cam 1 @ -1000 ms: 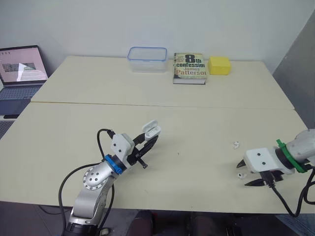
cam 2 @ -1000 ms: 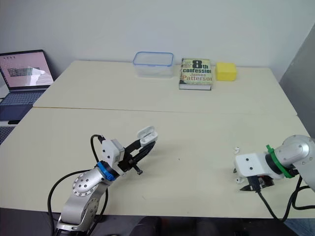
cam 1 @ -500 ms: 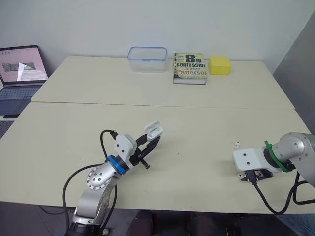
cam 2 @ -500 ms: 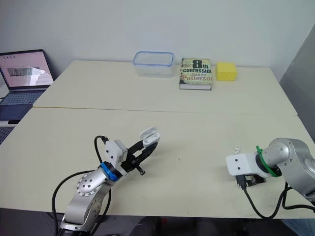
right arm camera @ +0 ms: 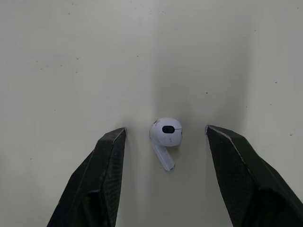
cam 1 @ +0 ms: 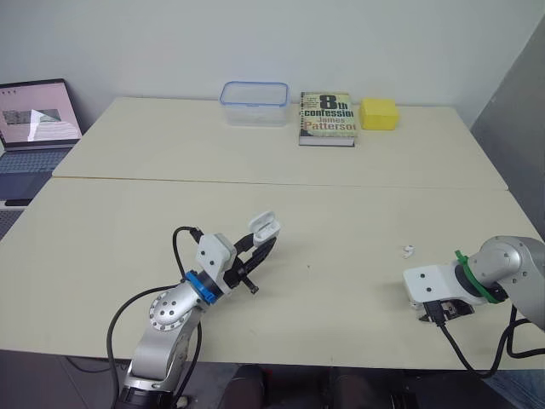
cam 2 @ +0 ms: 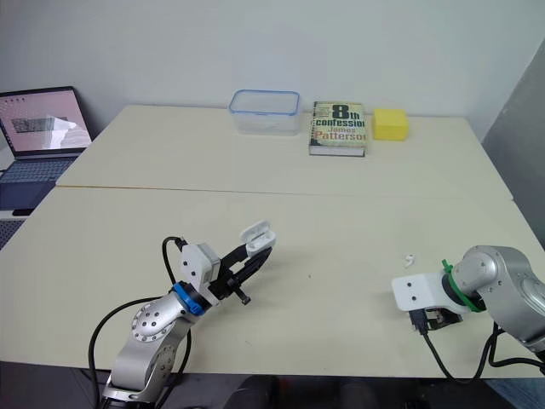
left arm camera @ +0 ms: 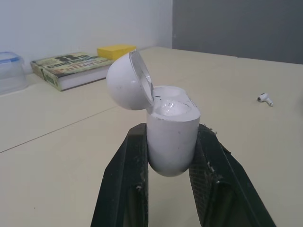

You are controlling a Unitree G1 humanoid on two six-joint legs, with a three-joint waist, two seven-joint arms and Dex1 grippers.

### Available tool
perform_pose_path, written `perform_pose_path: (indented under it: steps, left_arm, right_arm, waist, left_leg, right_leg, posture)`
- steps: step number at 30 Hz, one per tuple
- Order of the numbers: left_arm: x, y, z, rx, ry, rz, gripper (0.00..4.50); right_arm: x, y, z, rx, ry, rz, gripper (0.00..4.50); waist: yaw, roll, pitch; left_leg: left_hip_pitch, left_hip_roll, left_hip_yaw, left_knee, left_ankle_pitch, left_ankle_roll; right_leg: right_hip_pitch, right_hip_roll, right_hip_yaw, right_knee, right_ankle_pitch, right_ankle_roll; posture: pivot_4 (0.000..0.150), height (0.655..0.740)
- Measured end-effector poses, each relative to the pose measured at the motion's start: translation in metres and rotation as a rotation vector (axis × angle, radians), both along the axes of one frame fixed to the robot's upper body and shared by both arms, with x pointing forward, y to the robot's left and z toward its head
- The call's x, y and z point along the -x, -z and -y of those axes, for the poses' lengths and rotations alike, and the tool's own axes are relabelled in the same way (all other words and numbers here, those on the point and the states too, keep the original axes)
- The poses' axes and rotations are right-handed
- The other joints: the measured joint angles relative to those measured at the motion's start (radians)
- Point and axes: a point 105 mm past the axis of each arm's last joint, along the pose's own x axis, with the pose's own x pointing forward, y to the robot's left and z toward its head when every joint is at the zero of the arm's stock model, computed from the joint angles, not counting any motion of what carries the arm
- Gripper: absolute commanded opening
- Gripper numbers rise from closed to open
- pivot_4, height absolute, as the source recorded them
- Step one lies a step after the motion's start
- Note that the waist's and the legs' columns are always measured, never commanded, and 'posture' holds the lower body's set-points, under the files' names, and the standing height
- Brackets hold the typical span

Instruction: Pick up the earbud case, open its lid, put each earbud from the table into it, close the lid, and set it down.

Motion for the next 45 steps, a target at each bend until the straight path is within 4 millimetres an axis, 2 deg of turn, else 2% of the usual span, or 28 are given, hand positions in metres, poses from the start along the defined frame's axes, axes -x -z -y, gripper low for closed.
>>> perform_pose_path:
  steps: [4,5,14,18,22,26,27,30,32,39,42,45]
  left_arm:
    - [0.000,0.000,0.000,-0.001,0.001,0.000,0.77]
    - [0.000,0.000,0.000,-0.001,0.001,0.000,0.77]
    - [0.000,0.000,0.000,-0.002,0.003,0.000,0.77]
    - [-0.001,-0.001,0.000,-0.001,0.003,0.005,0.77]
    - [-0.005,-0.007,0.002,0.009,0.005,0.027,0.77]
    - [-0.011,-0.016,0.010,0.046,0.009,0.053,0.77]
    - [-0.013,-0.020,0.013,0.060,0.012,0.065,0.77]
    - [-0.016,-0.026,0.017,0.076,0.010,0.079,0.77]
    - [-0.017,-0.029,0.020,0.093,0.009,0.086,0.77]
    - [-0.017,-0.030,0.026,0.100,0.022,0.085,0.77]
    - [-0.017,-0.029,0.026,0.099,0.025,0.083,0.77]
    - [-0.017,-0.029,0.026,0.099,0.024,0.083,0.77]
  right_arm:
    - [0.000,0.001,0.001,-0.001,0.003,-0.004,0.50]
    - [0.000,0.001,0.001,-0.001,0.004,-0.005,0.41]
    - [-0.001,-0.004,-0.001,-0.035,0.021,-0.023,0.41]
    - [-0.009,-0.027,-0.005,-0.144,0.069,0.027,0.41]
    - [-0.012,-0.058,-0.042,-0.406,0.063,0.046,0.41]
    - [-0.020,-0.105,-0.110,-0.897,0.058,0.087,0.41]
    - [-0.020,-0.114,-0.121,-0.979,0.056,0.092,0.41]
    - [-0.024,-0.129,-0.140,-1.182,0.106,0.115,0.41]
    - [-0.028,-0.132,-0.151,-1.286,0.157,0.118,0.41]
    - [-0.033,-0.141,-0.187,-1.484,0.217,0.135,0.41]
    - [-0.033,-0.140,-0.196,-1.513,0.218,0.137,0.41]
    - [-0.035,-0.130,-0.202,-1.509,0.236,0.128,0.41]
  waist:
    - [-0.001,-0.001,-0.001]
    - [-0.001,-0.001,-0.001]
    - [-0.001,-0.001,0.000]
    - [-0.001,0.000,0.000]
    - [-0.001,-0.001,0.000]
    - [-0.003,-0.001,0.000]
    - [-0.002,-0.001,0.000]
    - [0.005,-0.002,0.000]
    - [0.005,-0.001,0.000]
    - [-0.005,-0.001,0.000]
    - [-0.006,-0.001,0.000]
    - [-0.007,-0.001,0.000]
  left_leg:
    - [0.001,0.000,0.000,0.000,0.000,0.000]
    - [0.001,0.000,0.000,0.000,0.000,0.000]
    - [0.001,0.000,0.000,0.000,0.000,0.000]
    - [0.000,0.000,0.000,0.000,0.000,0.000]
    - [0.000,0.001,0.000,0.000,0.000,0.000]
    - [0.000,0.001,0.000,0.000,0.000,0.000]
    - [-0.001,0.001,-0.001,0.000,0.000,0.000]
    - [-0.003,-0.001,-0.003,0.000,0.000,0.000]
    - [-0.003,-0.002,-0.002,0.000,0.000,0.000]
    - [-0.001,-0.007,-0.003,0.000,0.000,0.000]
    - [-0.002,-0.007,-0.003,0.000,0.000,0.000]
    - [-0.002,-0.007,-0.003,0.000,0.000,0.000]
  right_leg:
    - [0.001,0.000,0.000,0.000,-0.002,0.004]
    - [0.001,0.000,0.000,0.000,-0.002,0.004]
    - [0.000,0.000,0.001,0.000,-0.002,0.004]
    - [0.000,0.000,0.000,0.000,0.000,0.000]
    - [0.000,0.001,0.000,0.000,0.000,0.000]
    - [-0.001,0.001,0.000,0.002,0.000,0.000]
    - [-0.001,0.001,-0.001,0.002,0.001,-0.001]
    - [-0.002,0.000,-0.002,0.001,0.001,0.000]
    - [-0.002,-0.001,-0.001,0.002,0.001,0.000]
    - [-0.003,0.001,-0.001,0.003,0.001,0.000]
    - [-0.003,0.001,-0.001,0.003,0.001,0.000]
    - [-0.003,0.000,-0.001,0.003,0.001,0.000]
  posture:
    - [0.150,0.7400]
    - [0.150,0.7400]
    - [0.150,0.7400]
    - [0.150,0.7400]
    - [0.150,0.7400]
    - [0.150,0.7400]
    - [0.150,0.7400]
    - [0.150,0.7400]
    - [0.150,0.7400]
    - [0.150,0.7400]
    - [0.150,0.7400]
    - [0.150,0.7400]
